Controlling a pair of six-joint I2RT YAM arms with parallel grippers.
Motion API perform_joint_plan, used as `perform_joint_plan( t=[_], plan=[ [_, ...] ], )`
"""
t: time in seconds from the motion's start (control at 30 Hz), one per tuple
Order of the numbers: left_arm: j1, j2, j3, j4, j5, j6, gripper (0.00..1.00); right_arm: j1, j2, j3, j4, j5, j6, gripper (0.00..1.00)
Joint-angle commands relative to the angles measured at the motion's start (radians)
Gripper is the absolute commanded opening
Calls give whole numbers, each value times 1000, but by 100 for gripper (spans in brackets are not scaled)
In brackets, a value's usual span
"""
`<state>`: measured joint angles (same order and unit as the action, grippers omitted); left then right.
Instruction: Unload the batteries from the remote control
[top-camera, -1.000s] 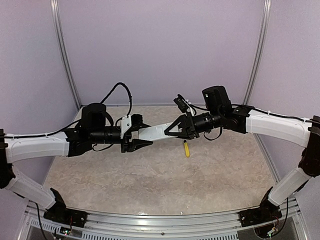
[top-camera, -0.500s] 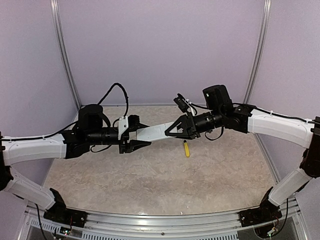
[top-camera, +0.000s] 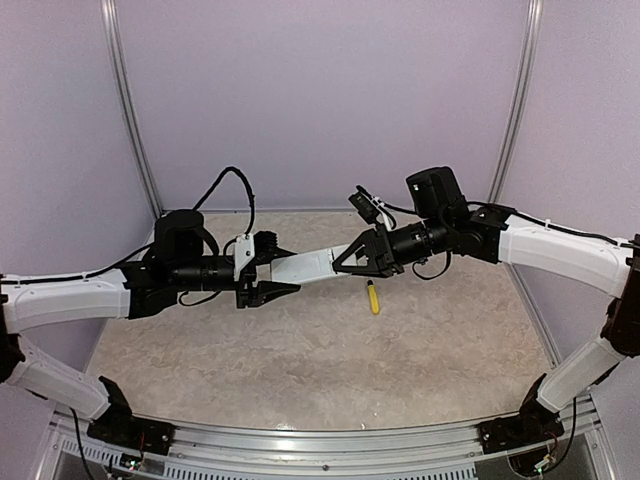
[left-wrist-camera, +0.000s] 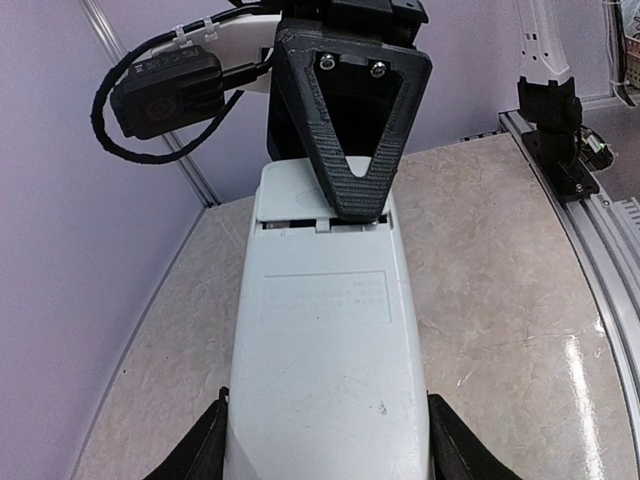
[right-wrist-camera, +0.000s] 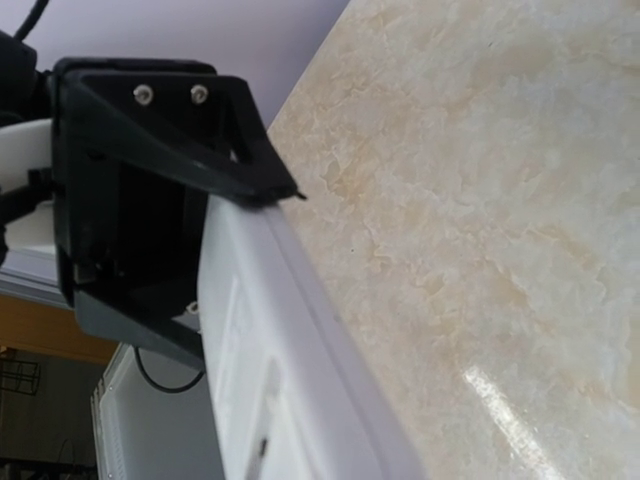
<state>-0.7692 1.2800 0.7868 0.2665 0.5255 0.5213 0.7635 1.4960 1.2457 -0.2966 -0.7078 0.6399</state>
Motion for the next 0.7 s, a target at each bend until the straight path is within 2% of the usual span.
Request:
perform_joint_plan(
  t=[0.0,0.47,0.67],
  plan=[
    [-4,-36,-6,8,19,11,0,5,-16,18,-64,38,-25,33],
    [-4,-28,-14,-10,-16,28,0,5,-32,30,-119,65,-49,31],
    [-3,-25,-18,-20,-26,32,0,3,-43,32,-129,73,-55,25]
  ],
)
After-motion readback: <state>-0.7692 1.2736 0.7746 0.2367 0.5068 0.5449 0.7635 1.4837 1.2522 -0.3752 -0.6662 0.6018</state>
